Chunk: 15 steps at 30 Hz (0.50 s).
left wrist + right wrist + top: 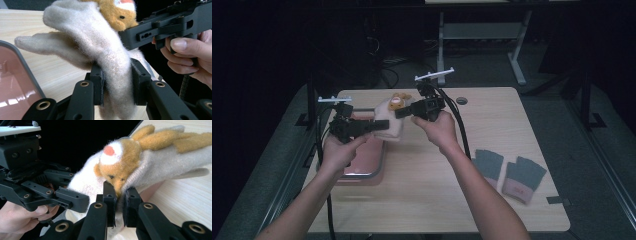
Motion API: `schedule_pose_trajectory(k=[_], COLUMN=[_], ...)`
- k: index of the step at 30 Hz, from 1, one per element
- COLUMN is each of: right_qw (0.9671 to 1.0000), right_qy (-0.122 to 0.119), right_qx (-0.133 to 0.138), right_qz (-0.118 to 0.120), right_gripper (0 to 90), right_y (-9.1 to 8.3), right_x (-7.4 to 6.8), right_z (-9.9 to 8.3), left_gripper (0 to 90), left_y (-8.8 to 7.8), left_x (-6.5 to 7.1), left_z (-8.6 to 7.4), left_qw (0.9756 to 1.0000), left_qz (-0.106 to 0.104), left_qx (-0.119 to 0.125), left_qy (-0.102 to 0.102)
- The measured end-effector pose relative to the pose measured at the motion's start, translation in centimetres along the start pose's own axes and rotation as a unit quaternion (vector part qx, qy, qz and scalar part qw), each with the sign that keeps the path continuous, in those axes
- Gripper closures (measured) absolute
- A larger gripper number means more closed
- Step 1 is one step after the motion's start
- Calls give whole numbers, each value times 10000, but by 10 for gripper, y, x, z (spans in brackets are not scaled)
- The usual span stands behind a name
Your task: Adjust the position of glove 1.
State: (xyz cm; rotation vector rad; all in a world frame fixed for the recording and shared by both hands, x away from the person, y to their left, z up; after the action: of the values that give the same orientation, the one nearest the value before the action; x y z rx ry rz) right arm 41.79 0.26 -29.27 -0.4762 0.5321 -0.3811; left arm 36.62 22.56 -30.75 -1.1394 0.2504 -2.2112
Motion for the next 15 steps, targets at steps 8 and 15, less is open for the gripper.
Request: schedule_pose_trajectory(k=[8,15], right_qw=[9999,9998], right_qy=[-49,-33], right_qx=[-17,-13], right_qz=[89,199], right_gripper=[827,827], right_y=[13,24], right_x=[-5,-6], right_z=[9,13], left_gripper=[683,683], left_y=[-12,-20], left_x=[-7,-14], left_z=[3,4], left_qw=[10000,9999], left_qz=[65,127], left_qx=[33,41], left_qy=[9,-7])
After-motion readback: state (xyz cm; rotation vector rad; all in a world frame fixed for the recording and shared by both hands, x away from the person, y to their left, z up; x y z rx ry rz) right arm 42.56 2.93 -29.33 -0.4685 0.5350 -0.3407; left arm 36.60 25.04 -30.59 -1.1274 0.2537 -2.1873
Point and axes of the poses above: each handheld gripper's, and its own axes: y roughly forward along the jaws, z roughly out of its top, x roughly to its right, the point moved 2 cm from there along y, roughly forward along the jaws, and after that the axes turned 15 degrees about -y, right-handed, at the moved point
